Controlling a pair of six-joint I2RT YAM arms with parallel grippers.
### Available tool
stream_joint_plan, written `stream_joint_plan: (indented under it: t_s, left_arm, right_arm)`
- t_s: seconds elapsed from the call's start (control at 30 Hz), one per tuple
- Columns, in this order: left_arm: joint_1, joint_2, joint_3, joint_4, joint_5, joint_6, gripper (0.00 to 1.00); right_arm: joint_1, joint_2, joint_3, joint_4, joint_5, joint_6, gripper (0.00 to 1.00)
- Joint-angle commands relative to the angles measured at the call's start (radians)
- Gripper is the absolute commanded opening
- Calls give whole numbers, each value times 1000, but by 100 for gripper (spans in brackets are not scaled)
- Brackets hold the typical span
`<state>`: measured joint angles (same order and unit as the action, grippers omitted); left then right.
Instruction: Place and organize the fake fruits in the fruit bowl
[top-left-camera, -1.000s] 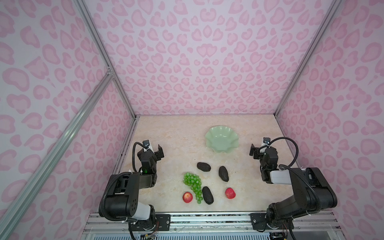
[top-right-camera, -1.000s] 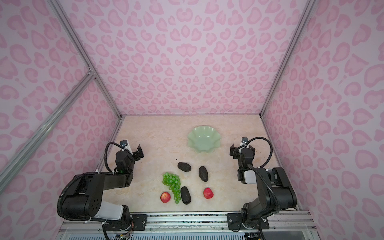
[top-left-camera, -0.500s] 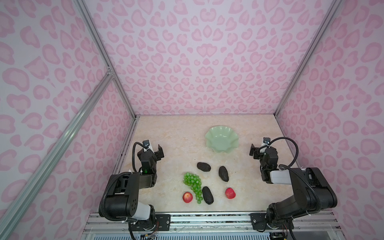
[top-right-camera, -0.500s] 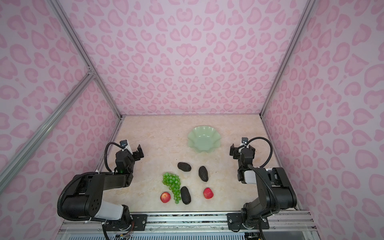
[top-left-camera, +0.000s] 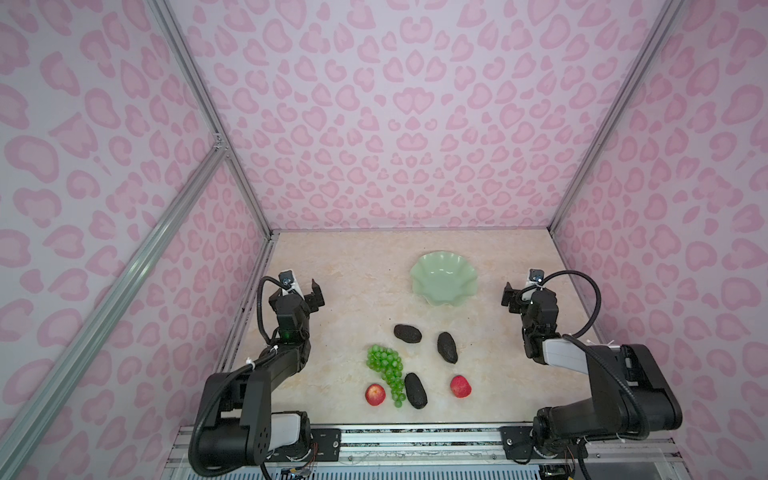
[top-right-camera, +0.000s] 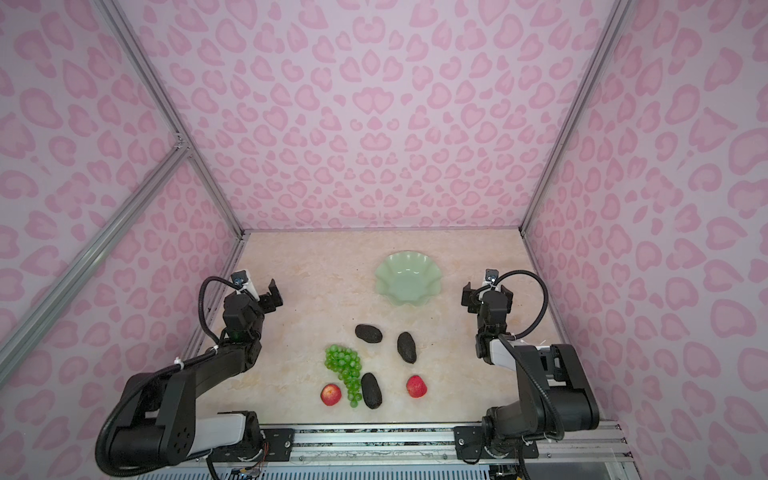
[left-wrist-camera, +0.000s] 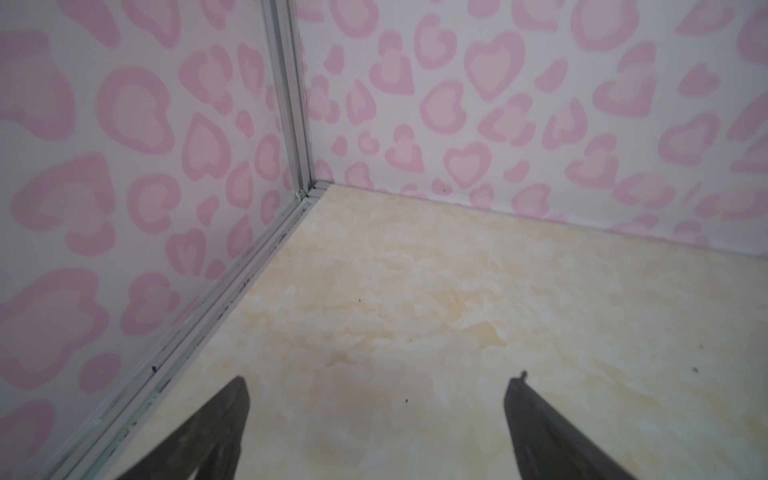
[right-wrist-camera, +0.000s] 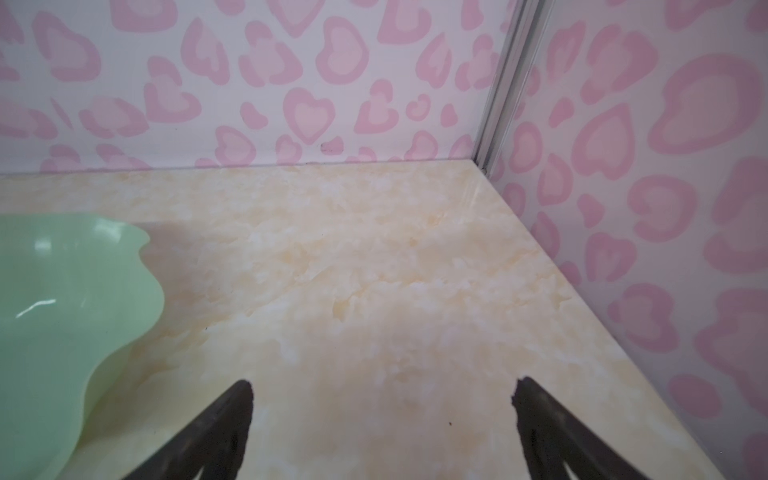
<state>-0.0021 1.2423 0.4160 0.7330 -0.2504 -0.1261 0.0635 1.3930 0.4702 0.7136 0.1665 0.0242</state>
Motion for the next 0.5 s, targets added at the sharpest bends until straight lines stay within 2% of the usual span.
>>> stream_joint_plan:
  t_s: [0.0, 0.07, 0.1, 0.13, 0.2, 0.3, 0.37, 0.47]
  left_arm:
    - [-1, -136, 31, -187, 61, -159, 96]
    - [-3, -200, 71, -286, 122, -245, 96]
    - [-4, -230, 93, -331, 172, -276, 95]
    - [-7, -259, 110, -379, 214, -299, 95]
    - [-22, -310, 132, -468, 251, -348, 95]
    - [-60, -388, 140, -614, 279, -354, 95]
    - [-88, -431, 142, -712, 274, -347, 94]
    - [-119, -490, 143, -814, 284, -338, 94]
  right_arm:
    - [71, -120, 102, -346, 46, 101, 98]
    - [88, -204, 104, -395, -15, 267, 99]
    - [77, -246, 89, -416, -98, 358, 99]
    - [64, -273, 67, -406, -208, 369, 99]
    - [74, -311, 47, -431, -306, 365, 99]
    - [172, -343, 100, -669, -252, 360, 96]
    - [283, -362, 126, -820, -170, 346, 94]
    - [435, -389, 103, -912, -102, 418, 92]
